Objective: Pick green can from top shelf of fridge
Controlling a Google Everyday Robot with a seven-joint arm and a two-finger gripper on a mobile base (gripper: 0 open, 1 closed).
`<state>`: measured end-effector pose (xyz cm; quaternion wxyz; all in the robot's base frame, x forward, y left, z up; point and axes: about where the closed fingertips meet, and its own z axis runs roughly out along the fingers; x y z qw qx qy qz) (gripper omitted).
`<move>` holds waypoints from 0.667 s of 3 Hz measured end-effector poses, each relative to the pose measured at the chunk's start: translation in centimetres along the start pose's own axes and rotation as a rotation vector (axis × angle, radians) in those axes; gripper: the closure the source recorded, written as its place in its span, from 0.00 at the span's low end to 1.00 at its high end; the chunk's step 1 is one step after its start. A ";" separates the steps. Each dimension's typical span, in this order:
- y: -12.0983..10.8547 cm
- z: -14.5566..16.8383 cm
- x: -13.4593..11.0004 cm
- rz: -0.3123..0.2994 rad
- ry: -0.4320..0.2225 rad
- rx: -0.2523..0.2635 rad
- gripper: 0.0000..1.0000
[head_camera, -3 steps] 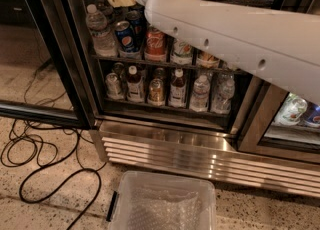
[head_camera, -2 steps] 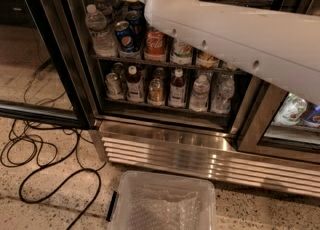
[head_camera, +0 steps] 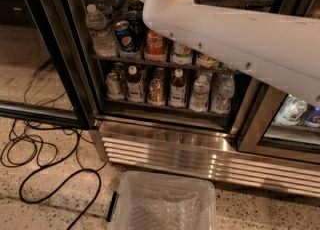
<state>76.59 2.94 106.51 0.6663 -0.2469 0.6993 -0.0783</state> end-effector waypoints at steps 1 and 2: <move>-0.6 0.3 -0.1 -0.001 -0.008 0.025 0.23; -1.0 0.9 -0.3 -0.003 -0.019 0.040 0.27</move>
Offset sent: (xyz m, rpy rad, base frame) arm 0.0205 -0.0073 0.0056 0.0098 -0.0499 -0.0393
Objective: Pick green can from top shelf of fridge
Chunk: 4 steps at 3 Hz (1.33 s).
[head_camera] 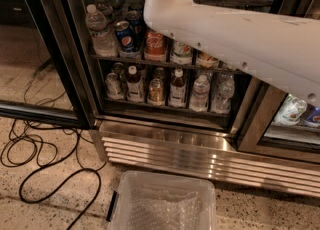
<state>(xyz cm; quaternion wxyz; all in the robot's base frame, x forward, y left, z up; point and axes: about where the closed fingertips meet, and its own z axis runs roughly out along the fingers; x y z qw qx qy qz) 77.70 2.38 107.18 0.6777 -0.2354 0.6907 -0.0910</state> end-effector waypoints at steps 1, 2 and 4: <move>-0.3 0.6 -0.6 -0.004 -0.018 0.012 0.27; -0.8 1.2 -0.8 -0.004 -0.025 0.027 0.29; -2.1 2.7 -0.3 -0.007 -0.018 0.065 0.29</move>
Offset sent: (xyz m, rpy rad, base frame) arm 0.0233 -0.0033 0.0086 0.0125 -0.0433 -0.0251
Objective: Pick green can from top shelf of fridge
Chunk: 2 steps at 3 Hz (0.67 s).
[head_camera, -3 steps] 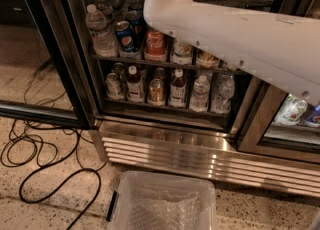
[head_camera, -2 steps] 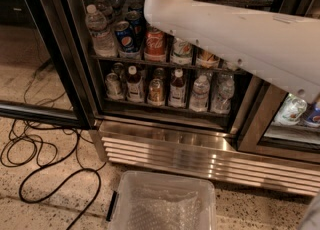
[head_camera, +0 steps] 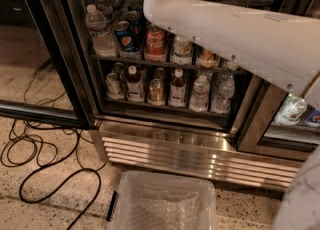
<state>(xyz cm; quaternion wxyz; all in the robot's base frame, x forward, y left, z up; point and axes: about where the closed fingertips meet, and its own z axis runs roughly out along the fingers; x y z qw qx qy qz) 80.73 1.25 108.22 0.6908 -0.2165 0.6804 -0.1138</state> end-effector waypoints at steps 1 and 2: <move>-0.5 1.4 0.3 -0.006 0.007 0.019 0.26; -0.5 1.4 0.3 -0.007 0.007 0.019 0.26</move>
Offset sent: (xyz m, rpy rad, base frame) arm 0.0406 -0.0104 -0.0036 -0.0089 -0.0032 -0.0509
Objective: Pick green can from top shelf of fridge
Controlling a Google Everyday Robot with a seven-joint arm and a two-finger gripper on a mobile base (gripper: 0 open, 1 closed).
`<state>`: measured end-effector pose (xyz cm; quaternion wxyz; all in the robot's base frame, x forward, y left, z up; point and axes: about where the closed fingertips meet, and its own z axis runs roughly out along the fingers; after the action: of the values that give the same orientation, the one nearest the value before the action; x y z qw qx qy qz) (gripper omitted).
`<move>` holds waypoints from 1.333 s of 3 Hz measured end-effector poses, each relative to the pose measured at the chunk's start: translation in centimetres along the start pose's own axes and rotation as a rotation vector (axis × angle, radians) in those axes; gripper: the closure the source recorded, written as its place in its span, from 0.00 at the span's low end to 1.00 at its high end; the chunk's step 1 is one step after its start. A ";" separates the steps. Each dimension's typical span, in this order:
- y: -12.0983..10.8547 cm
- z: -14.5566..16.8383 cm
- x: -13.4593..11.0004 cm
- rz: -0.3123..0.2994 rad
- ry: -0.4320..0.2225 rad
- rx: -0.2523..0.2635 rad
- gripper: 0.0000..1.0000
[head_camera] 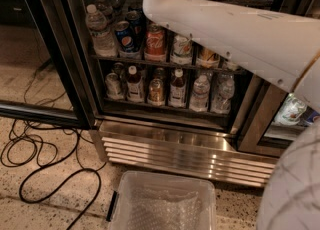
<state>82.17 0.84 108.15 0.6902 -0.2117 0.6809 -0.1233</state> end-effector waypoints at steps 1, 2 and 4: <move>0.0 0.0 0.0 0.000 0.000 0.000 0.45; 0.0 0.0 0.0 0.000 0.000 0.000 0.68; 0.0 0.0 0.0 0.000 0.000 0.000 1.00</move>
Offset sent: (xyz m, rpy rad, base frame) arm 0.0000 0.0000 0.0000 0.0000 0.0000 0.0000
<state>82.17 0.84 108.16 0.6902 -0.2117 0.6808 -0.1233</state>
